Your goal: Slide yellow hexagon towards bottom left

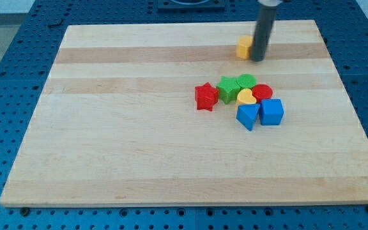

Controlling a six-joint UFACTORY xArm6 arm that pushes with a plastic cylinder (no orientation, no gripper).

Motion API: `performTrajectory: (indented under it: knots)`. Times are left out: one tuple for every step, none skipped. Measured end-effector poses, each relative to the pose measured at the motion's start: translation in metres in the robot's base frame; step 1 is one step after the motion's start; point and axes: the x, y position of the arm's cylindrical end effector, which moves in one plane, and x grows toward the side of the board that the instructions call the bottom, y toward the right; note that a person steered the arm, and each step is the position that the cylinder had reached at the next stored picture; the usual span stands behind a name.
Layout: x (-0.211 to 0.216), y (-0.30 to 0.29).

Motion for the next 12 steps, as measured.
performTrajectory:
  knots:
    - [0.008,0.007]
    - [0.008,0.053]
    - [-0.004,0.066]
    - [-0.014,0.044]
    - [-0.015,0.030]
    - [-0.015,0.015]
    - [-0.021,0.021]
    - [-0.046,0.022]
    - [-0.050,0.016]
    - [-0.024,-0.017]
    - [0.001,-0.061]
    - [0.004,-0.060]
